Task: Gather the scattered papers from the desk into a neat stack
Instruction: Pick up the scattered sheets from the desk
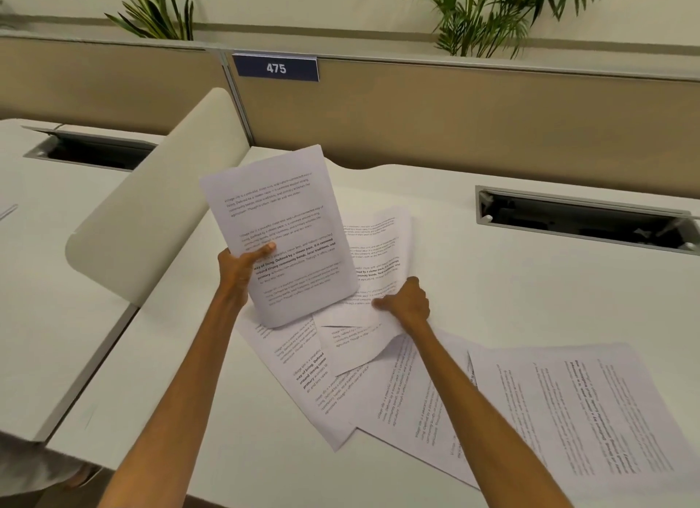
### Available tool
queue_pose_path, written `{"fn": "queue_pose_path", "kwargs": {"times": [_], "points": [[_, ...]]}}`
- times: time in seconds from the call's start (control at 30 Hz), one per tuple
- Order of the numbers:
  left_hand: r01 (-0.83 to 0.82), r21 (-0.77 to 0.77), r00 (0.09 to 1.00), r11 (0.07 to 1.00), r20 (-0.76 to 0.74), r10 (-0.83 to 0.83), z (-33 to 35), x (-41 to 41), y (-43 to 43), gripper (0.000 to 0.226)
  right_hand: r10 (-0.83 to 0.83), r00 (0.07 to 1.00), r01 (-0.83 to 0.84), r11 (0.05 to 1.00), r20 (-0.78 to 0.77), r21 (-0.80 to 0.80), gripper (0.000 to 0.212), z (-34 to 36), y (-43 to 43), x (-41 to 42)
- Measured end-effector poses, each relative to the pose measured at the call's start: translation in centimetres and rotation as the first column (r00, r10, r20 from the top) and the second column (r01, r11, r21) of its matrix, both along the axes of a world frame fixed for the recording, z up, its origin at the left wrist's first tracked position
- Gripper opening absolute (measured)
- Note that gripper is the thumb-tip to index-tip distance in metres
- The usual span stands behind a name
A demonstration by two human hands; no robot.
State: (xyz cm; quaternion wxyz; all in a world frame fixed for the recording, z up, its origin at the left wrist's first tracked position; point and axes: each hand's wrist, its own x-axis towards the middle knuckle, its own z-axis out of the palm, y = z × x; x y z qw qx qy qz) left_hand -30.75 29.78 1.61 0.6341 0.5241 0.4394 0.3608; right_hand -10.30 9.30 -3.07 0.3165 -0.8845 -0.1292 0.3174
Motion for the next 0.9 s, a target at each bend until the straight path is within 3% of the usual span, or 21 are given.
{"fn": "queue_pose_path", "kwargs": {"times": [0.1, 0.17, 0.27, 0.4, 0.53, 0.63, 0.77, 0.9], "points": [[0.008, -0.030, 1.000, 1.000, 0.002, -0.008, 0.0, 0.0, 0.1, 0.040, -0.083, 0.963, 0.152, 0.953, -0.257, 0.261, 0.072, 0.0, -0.1, 2.2], [0.021, -0.045, 1.000, 0.999, -0.005, -0.021, -0.4, 0.0, 0.1, 0.041, -0.091, 0.937, 0.203, 0.927, -0.337, 0.315, 0.055, -0.6, -0.1, 3.8], [0.042, -0.081, 0.999, 0.996, -0.020, -0.044, -1.1, 0.2, 0.0, 0.042, -0.125, 0.957, 0.200, 0.938, -0.262, 0.284, 0.044, 0.5, -0.5, 5.1], [0.108, -0.134, 0.990, 0.985, -0.073, -0.118, -2.5, 0.9, -0.7, 0.040, -0.162, 0.987, 0.161, 0.956, -0.017, 0.246, 0.042, 3.5, -1.1, 5.9], [0.195, -0.285, 0.968, 0.938, -0.097, -0.231, -4.4, 1.8, -1.5, 0.046, -0.249, 0.945, 0.153, 0.910, 0.213, 0.385, 0.039, 6.5, -1.3, 6.4], [0.254, -0.391, 0.940, 0.885, -0.117, -0.321, -5.4, 2.2, -2.1, 0.057, -0.381, 0.878, 0.185, 0.829, 0.291, 0.528, 0.038, 8.9, -1.2, 6.8], [0.285, -0.426, 0.919, 0.859, -0.134, -0.371, -5.9, 2.9, -2.9, 0.059, -0.567, 0.777, 0.200, 0.633, 0.272, 0.748, 0.031, 11.2, -1.1, 7.1], [0.262, -0.429, 0.936, 0.865, -0.104, -0.336, -5.8, 3.5, -3.6, 0.048, -0.515, 0.857, 0.305, 0.544, 0.024, 0.782, 0.031, 9.9, -0.8, 6.9]]}}
